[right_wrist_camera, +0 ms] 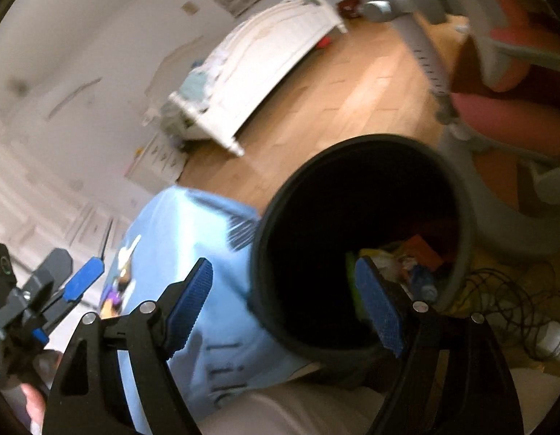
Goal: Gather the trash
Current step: 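Carry the green packet and wipes pack to the black bin and release, then grasp the green Doublemint gum box with left tool while right grasps purple item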
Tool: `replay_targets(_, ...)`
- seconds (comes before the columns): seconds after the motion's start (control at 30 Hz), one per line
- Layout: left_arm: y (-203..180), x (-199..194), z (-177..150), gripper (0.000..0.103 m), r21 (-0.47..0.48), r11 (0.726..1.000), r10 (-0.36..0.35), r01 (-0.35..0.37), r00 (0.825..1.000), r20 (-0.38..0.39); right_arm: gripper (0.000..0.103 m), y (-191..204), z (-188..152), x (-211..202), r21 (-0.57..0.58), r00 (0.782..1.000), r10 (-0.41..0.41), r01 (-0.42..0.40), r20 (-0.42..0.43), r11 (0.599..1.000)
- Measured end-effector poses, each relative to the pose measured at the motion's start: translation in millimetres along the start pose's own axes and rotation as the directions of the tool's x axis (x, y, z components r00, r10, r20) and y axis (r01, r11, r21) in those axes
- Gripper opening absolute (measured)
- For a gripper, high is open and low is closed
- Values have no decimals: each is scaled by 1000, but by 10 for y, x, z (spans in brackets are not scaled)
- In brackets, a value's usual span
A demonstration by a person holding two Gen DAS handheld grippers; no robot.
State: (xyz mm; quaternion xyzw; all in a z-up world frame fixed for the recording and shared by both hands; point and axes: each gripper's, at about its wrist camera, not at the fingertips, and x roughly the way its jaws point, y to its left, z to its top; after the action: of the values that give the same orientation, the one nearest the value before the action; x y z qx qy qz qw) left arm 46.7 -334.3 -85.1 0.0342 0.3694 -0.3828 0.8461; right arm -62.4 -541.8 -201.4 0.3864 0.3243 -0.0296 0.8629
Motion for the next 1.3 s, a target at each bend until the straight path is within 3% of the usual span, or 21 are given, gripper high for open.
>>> replay_targets(0.13,630,-416,-184,88,-106,987,120,-118,993,14,80,480,-98,106,-114,998,50,-55,-46,992)
replay_targets(0.33,1813,-986,-436,87,-336,910,265,-244,964,16,80,1395,-342,372,-300,981,115,-157,-155,941)
replay_targets(0.47,2452,-1184,-501,79,-394,891,247,-224,969,8,75,2019,-486,553,-392,967,136,-214,-217,895)
replay_targets(0.53,2637,-1169,-459,71,-374,898,245,-231,969,-9,63,2286,-473,676,-428,964,133,-223,-231,876)
replay_targets(0.63,2865,-1092,-336,66,-320,917,240,-236,970,-28,56,2716,-460,916,-477,958,131,-242,-254,845)
replay_targets(0.77,2901,-928,-186,65,-233,945,227,-231,973,-47,49,3083,-450,1308,-514,949,109,-255,-296,819)
replay_targets(0.97,2951,-760,-133,65,-127,969,203,-213,975,-88,39,3394,-496,1921,-590,934,-10,-217,-357,778)
replay_targets(1.1,2974,-638,-139,65,-70,976,196,-206,973,-123,23,3348,-509,2006,-565,923,9,-244,-386,788)
replay_targets(1.17,2976,-564,-148,64,-41,979,193,-200,972,-135,21,3272,-469,1938,-546,930,27,-238,-366,803)
replay_targets(1.23,2977,-468,-138,53,-25,981,188,-195,969,-159,21,3168,-428,1865,-513,930,61,-253,-362,820)
replay_targets(1.3,2957,-417,-128,50,-8,981,191,-194,970,-152,21,3099,-402,1791,-488,932,79,-256,-354,834)
